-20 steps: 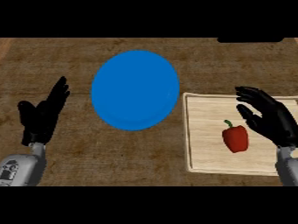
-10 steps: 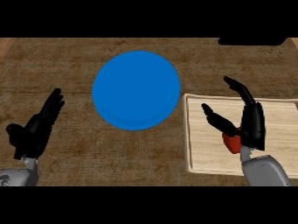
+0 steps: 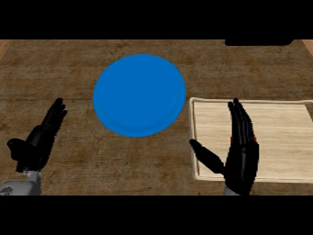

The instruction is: Pick the bell pepper from the tray and place it in the plate

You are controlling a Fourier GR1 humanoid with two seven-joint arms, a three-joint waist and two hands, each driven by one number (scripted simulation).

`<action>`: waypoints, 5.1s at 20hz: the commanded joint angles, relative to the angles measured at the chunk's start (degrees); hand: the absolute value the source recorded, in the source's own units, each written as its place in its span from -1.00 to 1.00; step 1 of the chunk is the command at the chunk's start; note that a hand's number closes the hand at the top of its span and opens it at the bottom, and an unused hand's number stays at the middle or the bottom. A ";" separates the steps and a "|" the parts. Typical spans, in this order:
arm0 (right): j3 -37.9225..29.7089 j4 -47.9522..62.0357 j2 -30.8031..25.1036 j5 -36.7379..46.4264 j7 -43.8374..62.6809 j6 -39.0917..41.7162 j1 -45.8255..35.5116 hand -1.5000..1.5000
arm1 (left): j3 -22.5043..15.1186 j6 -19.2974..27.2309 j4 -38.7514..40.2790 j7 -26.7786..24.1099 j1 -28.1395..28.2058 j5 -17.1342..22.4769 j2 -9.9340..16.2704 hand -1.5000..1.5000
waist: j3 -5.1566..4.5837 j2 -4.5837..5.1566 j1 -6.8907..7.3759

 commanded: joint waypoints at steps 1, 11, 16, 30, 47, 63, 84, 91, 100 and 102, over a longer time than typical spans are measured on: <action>-0.09 -7.30 1.37 14.65 10.42 4.91 7.41 -1.00 | 0.40 -0.17 -1.15 -1.01 1.74 0.12 -0.24 0.00 | -0.03 -0.15 -0.42; 4.99 -22.51 2.08 28.14 34.17 42.50 11.41 -1.00 | 2.10 -2.06 1.75 -2.60 1.07 0.83 0.80 0.00 | -0.09 0.17 -0.04; 7.18 -27.12 2.12 26.61 42.59 51.16 10.37 -1.00 | 0.43 -0.78 1.84 -1.90 -0.65 -1.74 -1.48 0.00 | 0.10 0.22 0.31; -0.46 -21.19 2.11 22.28 46.32 61.45 3.73 -1.00 | 4.53 -3.45 4.50 -2.60 -1.73 -2.52 -1.76 0.00 | 0.14 0.26 0.49; -10.19 -3.15 0.52 17.38 36.48 53.05 0.06 1.00 | 6.60 -6.27 1.16 -0.43 -1.41 -3.93 -2.64 0.00 | 0.15 0.28 0.63; 3.59 -12.51 2.06 17.04 46.45 39.54 15.35 1.00 | 7.60 -5.70 0.53 -1.44 1.68 -5.28 -3.56 0.00 | 0.15 -0.23 -0.72; 33.80 -31.47 1.81 60.34 63.91 43.69 13.21 1.00 | 6.12 -5.34 -2.95 0.29 1.74 -6.59 -4.75 0.00 | 0.03 0.00 0.51; 32.20 -32.20 1.65 57.12 60.89 45.18 7.57 1.00 | 6.86 -6.31 -1.18 0.41 0.21 -5.77 -4.25 0.00 | 0.02 0.46 1.43; 27.57 -29.73 1.57 48.24 59.23 47.04 0.86 1.00 | 5.18 -5.66 -2.31 1.48 -1.48 -6.83 -5.41 0.00 | 0.06 1.25 3.46; 26.09 -28.18 1.59 45.66 59.57 45.68 -0.99 1.00 | 5.18 -6.27 -1.15 -0.29 -0.64 -6.62 -5.66 0.00 | 0.03 1.46 3.81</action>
